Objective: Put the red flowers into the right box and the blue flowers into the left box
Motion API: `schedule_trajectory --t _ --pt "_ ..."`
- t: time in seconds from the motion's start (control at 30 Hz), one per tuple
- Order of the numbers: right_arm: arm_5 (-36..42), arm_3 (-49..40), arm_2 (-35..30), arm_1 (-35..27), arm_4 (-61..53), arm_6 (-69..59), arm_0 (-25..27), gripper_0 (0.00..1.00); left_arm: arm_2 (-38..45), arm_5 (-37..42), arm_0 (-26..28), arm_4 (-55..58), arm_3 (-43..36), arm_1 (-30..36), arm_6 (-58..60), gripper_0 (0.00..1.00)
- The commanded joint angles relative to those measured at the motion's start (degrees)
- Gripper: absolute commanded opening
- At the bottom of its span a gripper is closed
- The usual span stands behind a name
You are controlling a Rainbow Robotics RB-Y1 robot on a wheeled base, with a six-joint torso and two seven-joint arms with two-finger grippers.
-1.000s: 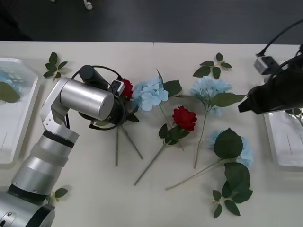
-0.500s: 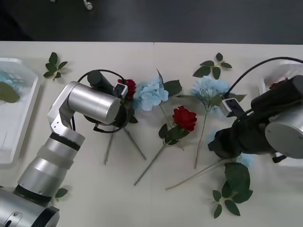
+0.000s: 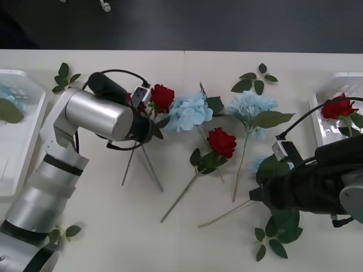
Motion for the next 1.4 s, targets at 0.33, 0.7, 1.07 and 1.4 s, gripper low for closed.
schedule_trajectory --t 0.33,0.7,1.07,1.4 --pt "-0.03 -1.89 0.28 -1.69 -0.29 -2.92 -1.69 0.87 8.71 -0.47 8.04 13.67 -17.02 6.74 0.07 0.0" --pt "1.55 -6.72 -2.98 -1.69 2.17 3.76 -7.06 0.87 15.92 -0.47 14.72 20.08 -22.64 6.74 -5.2 0.16" --pt "-6.45 -9.54 -7.99 -8.81 -2.84 15.01 -4.95 0.87 17.94 -0.12 16.39 19.99 -25.37 6.74 -3.79 1.0" --pt "-31.76 -8.66 -4.21 -16.28 -5.57 16.24 1.56 0.87 16.27 3.75 16.31 17.27 -25.54 6.74 -4.14 1.0"
